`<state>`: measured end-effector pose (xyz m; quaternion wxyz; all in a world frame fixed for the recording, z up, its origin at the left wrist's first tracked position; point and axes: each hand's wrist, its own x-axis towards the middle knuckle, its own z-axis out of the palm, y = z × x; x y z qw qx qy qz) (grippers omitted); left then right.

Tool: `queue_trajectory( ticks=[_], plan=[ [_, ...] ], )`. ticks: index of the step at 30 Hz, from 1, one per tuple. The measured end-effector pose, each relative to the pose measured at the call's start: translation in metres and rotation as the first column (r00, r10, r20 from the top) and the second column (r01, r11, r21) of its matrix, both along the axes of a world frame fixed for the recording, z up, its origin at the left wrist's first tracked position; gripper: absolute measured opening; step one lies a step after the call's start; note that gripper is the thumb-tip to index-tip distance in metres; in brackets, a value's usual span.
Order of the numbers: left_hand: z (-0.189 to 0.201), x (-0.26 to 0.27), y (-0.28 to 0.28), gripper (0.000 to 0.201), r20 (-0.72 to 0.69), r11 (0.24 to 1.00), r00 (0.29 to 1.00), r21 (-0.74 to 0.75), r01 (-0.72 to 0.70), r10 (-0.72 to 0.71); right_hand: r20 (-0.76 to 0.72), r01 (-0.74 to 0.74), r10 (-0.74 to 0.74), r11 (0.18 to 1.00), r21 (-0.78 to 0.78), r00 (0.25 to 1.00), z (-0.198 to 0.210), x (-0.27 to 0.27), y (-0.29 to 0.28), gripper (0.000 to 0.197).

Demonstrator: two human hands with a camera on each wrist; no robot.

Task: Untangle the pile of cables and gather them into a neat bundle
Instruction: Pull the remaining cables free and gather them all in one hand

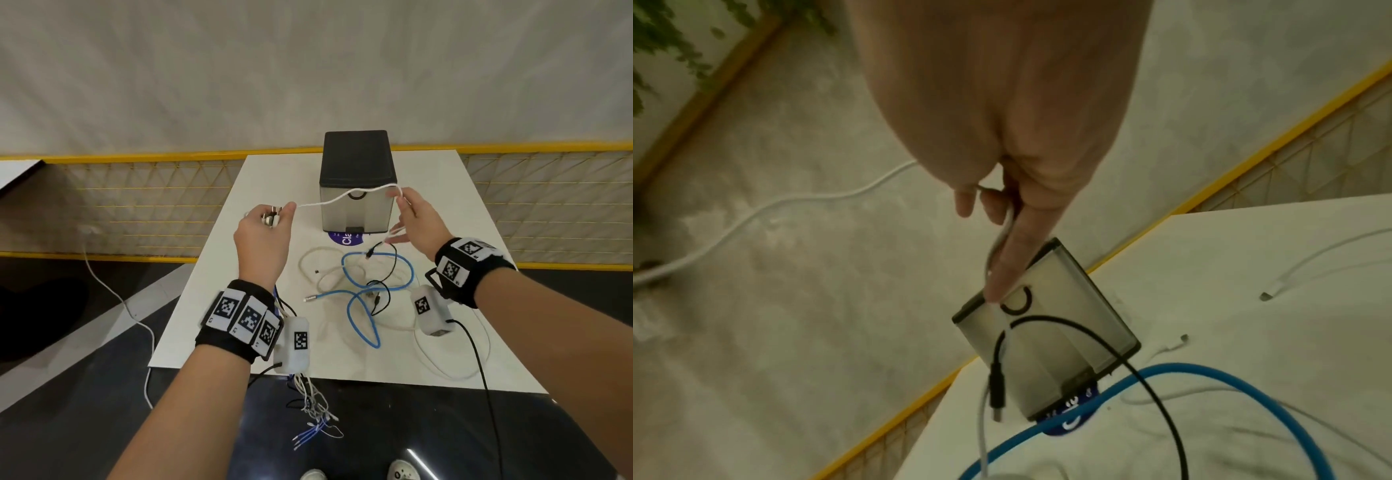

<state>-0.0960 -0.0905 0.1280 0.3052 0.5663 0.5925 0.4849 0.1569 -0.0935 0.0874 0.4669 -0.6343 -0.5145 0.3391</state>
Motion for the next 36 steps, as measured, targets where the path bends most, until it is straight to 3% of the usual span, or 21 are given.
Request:
queue_trajectory(
  ticks=[3, 8, 13, 17, 22, 26, 28, 32, 33, 36],
  plan=[
    [-0.004, 0.001, 0.000, 0.031, -0.005, 1.000, 1.000, -0.004, 0.010, -0.010, -0.028, 0.020, -0.018, 0.996, 0.091, 0.999, 0.009, -0.001, 0.005, 0.040],
    [-0.005, 0.003, 0.000, 0.026, -0.040, 1.000, 0.999, 0.003, 0.005, -0.005, -0.134, 0.114, -0.083, 0.962, 0.247, 0.988, 0.031, -0.008, 0.004, 0.032],
    [0.000, 0.022, -0.013, 0.056, -0.037, 0.971, 0.972, 0.064, 0.233, -0.231, 0.069, -0.137, 0.125, 0.970, 0.203, 0.990, 0.050, -0.031, 0.000, 0.026],
    [-0.004, 0.029, -0.008, 0.017, -0.038, 0.986, 0.987, 0.041, 0.160, -0.158, 0.074, -0.187, 0.174, 0.955, 0.230, 0.982, 0.063, -0.044, -0.008, 0.023],
    [-0.004, 0.008, -0.002, 0.024, -0.016, 0.995, 0.997, 0.055, 0.079, -0.079, 0.113, -0.293, 0.275, 0.931, 0.217, 0.955, 0.072, -0.052, -0.041, 0.023],
    [-0.005, -0.001, -0.005, 0.023, -0.032, 0.993, 0.993, 0.025, 0.112, -0.111, 0.115, -0.273, 0.251, 0.923, 0.270, 0.961, 0.075, -0.053, -0.056, 0.021],
    [-0.007, -0.002, -0.008, 0.024, -0.052, 0.990, 0.988, -0.007, 0.143, -0.143, 0.091, -0.291, 0.278, 0.932, 0.217, 0.956, 0.066, -0.055, -0.060, 0.017],
    [-0.011, -0.009, -0.018, 0.017, -0.140, 0.954, 0.947, -0.124, 0.273, -0.289, 0.136, -0.340, 0.348, 0.937, -0.074, 0.928, 0.014, -0.064, -0.083, 0.015],
    [-0.011, -0.013, -0.022, 0.021, -0.159, 0.934, 0.926, -0.167, 0.317, -0.343, 0.179, -0.358, 0.385, 0.919, -0.165, 0.906, -0.002, -0.065, -0.092, 0.017],
    [-0.009, -0.025, -0.036, 0.067, -0.214, 0.832, 0.824, -0.335, 0.442, -0.525, 0.309, -0.370, 0.534, 0.809, -0.457, 0.787, -0.052, -0.069, -0.120, 0.019]
  ],
)
